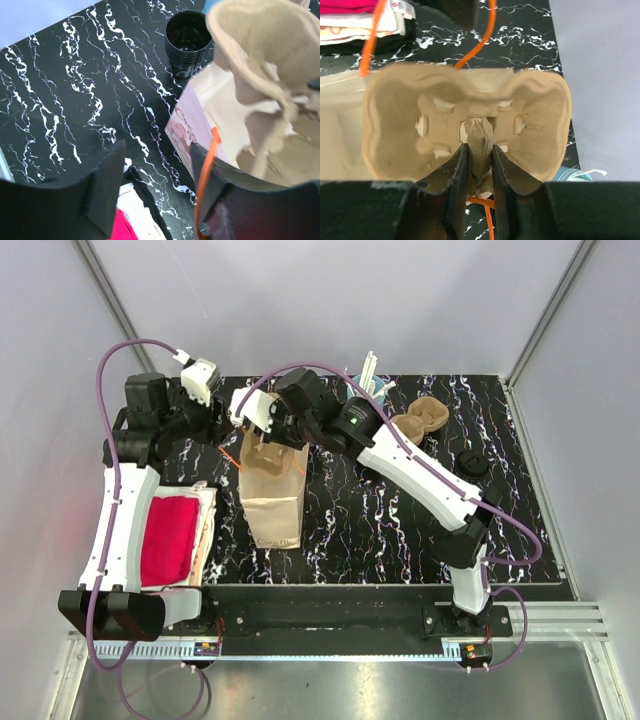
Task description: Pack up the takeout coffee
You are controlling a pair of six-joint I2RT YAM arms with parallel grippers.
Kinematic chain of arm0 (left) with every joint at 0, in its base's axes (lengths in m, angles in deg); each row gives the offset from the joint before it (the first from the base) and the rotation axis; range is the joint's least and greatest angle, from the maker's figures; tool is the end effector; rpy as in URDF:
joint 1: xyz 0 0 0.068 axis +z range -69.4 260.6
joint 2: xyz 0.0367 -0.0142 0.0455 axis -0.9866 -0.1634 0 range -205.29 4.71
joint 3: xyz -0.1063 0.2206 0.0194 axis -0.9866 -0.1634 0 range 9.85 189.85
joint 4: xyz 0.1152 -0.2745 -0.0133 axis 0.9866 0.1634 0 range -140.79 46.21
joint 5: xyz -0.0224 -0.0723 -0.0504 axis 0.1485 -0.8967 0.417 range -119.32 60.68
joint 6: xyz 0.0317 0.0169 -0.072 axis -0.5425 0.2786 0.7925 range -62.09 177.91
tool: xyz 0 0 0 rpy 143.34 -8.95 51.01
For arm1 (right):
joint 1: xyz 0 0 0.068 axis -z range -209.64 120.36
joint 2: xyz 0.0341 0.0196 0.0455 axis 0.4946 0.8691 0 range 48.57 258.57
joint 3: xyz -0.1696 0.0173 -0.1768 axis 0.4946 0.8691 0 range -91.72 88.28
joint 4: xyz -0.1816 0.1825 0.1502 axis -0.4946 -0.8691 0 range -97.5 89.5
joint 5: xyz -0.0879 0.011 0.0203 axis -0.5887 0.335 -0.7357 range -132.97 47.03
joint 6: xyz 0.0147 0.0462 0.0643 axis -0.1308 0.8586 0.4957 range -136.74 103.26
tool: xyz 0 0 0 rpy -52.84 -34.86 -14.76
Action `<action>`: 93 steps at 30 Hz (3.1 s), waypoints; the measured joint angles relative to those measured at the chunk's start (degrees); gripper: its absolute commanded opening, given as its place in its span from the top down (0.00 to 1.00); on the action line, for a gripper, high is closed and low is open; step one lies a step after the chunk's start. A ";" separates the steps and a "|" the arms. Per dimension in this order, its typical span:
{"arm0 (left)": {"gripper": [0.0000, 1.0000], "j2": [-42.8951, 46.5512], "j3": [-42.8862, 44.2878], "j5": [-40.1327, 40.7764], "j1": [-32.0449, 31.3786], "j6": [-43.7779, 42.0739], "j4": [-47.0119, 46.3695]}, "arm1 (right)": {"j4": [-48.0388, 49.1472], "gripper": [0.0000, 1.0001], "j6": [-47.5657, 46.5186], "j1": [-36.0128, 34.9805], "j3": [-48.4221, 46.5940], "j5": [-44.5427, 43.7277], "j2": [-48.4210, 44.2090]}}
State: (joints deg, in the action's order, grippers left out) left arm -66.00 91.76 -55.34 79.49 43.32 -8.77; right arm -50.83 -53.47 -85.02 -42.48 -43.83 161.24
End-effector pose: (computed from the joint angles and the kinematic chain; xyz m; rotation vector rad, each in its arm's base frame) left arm 0.3254 -0.0369 0.3800 0.5458 1.9927 -0.3334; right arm 0.2755 0.3970 0.3997 -1.5333 1.4903 0.1752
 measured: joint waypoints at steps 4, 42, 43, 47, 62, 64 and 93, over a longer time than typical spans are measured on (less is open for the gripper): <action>0.63 -0.07 -0.02 -0.09 0.04 0.20 -0.22 | -2.05 0.71 0.20 -0.90 0.66 -0.15 -1.16; 0.84 -0.66 -0.96 -2.67 0.04 1.60 -1.25 | -14.32 0.72 -0.72 -2.71 -9.62 1.55 8.79; 0.84 -0.66 -0.96 -2.67 0.04 1.60 -1.25 | -14.32 0.72 -0.72 -2.71 -9.60 1.57 8.79; 0.85 -0.66 -0.96 -2.67 0.04 1.64 -1.42 | -14.49 0.71 -0.59 -2.71 -9.46 1.88 8.79; 0.84 0.28 -2.05 -2.69 0.04 1.77 -1.53 | -15.04 0.70 1.53 -0.61 -8.76 8.57 10.14; 0.84 0.50 -2.36 -2.67 0.04 1.77 -1.49 | -14.99 0.70 1.86 0.17 -8.76 9.60 10.69; 0.76 1.66 -4.52 -2.91 0.04 1.77 -1.86 | -12.94 0.18 3.74 1.38 -7.67 13.05 11.28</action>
State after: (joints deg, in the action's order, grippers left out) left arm -64.34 87.23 -58.25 79.54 45.09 -10.63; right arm -63.77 -49.73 -83.64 -50.15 -30.78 172.51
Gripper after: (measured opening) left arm 0.231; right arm 0.724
